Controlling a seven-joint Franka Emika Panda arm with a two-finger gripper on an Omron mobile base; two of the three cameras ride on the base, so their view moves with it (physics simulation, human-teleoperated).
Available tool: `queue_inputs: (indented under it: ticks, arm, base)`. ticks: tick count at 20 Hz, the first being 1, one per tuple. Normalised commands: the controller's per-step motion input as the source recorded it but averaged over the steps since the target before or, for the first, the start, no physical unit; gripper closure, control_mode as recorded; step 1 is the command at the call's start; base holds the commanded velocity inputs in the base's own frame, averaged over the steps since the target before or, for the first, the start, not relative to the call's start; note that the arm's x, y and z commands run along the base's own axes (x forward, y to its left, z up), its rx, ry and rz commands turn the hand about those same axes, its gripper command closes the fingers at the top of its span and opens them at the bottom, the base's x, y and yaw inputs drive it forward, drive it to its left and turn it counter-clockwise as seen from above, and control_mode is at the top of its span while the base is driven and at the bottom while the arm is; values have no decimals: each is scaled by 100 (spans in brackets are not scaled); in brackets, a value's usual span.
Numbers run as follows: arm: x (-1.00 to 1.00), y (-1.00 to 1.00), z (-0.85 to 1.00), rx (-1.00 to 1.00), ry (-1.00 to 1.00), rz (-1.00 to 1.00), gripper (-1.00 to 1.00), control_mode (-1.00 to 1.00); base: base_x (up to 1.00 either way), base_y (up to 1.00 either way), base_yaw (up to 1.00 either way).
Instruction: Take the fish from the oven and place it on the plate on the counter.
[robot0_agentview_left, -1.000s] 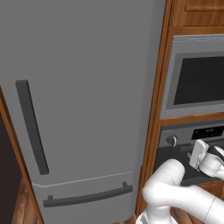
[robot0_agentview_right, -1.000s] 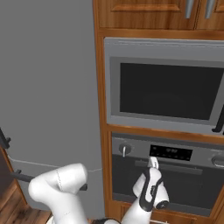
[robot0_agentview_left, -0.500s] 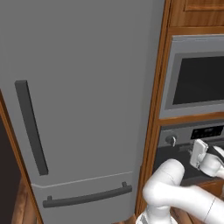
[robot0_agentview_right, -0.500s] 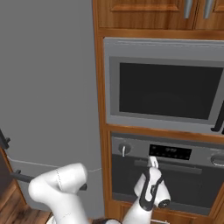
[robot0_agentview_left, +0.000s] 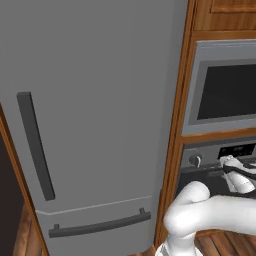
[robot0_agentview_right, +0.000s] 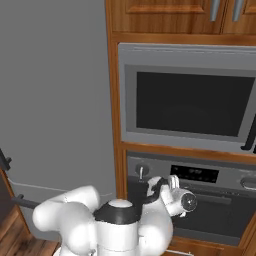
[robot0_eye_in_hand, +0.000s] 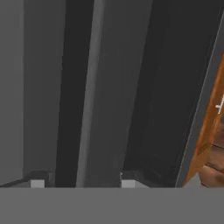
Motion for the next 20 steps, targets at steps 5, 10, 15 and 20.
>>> queue_inputs:
  ticks: [5,10,15,20]
  arm:
    - [-100,0,-100,-27,36,2,100,-100]
    - [-100,0,-100,-13,9,3,100,-100]
    - [-100,-1,-100,-8,8,1,100,-100]
    - [-100,-36,-34,0,8,0,100,-100]
  base:
    - [0,0,0]
    - [0,0,0]
    - [0,0,0]
    - [0,0,0]
